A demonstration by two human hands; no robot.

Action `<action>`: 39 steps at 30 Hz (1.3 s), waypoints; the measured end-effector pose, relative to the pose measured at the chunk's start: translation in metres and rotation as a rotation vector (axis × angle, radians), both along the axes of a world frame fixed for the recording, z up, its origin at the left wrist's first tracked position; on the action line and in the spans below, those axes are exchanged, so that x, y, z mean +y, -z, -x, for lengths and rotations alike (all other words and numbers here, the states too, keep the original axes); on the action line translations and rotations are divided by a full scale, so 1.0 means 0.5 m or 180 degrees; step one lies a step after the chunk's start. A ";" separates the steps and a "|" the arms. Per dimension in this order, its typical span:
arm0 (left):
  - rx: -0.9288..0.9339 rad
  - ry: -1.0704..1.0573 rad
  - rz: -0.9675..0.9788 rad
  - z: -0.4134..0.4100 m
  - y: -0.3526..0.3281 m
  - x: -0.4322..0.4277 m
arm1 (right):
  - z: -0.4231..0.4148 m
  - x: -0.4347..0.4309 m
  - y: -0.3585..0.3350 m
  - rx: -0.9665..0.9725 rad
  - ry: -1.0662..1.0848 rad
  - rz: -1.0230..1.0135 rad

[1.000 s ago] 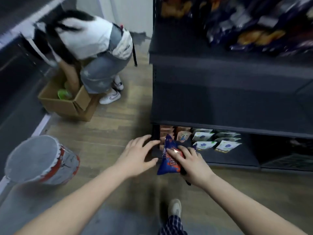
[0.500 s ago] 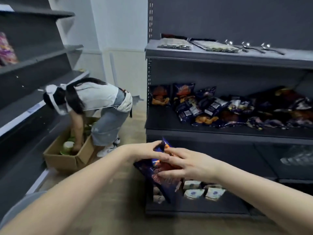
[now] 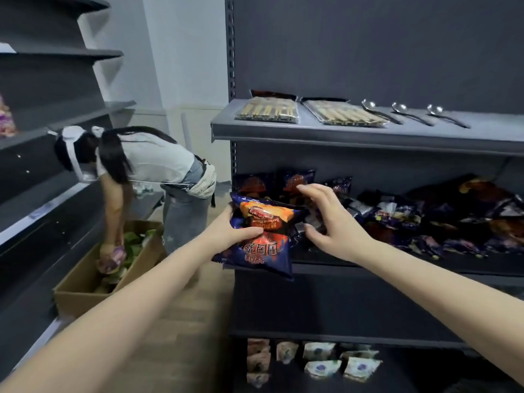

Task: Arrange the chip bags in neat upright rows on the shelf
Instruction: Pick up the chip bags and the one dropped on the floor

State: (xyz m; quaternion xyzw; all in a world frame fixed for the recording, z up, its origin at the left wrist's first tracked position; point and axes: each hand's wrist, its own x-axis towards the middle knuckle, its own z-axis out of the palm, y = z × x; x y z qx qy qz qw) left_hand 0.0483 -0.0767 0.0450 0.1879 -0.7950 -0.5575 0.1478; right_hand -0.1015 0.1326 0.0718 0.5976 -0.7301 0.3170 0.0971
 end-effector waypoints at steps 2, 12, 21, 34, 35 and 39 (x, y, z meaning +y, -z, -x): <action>-0.0073 0.0067 0.0172 0.025 -0.005 -0.015 | 0.038 -0.014 -0.006 -0.1353 0.0066 0.0178; -0.0947 0.0808 0.0947 0.120 0.018 -0.058 | 0.100 -0.150 0.045 -0.2249 -0.0592 -0.1629; 0.0576 -0.0419 -0.0778 0.177 0.042 -0.207 | 0.157 -0.262 0.134 -0.4002 0.0905 0.0870; 0.0939 -0.0509 -0.1802 0.299 0.112 -0.294 | 0.082 -0.415 0.220 -0.5692 0.0153 0.1664; 0.0880 -0.0456 -0.1534 0.301 0.106 -0.311 | 0.086 -0.409 0.227 -0.5476 0.0339 0.1679; 0.0512 -0.0033 -0.0254 0.307 0.082 -0.373 | 0.120 -0.368 0.212 -0.3492 0.1028 0.1465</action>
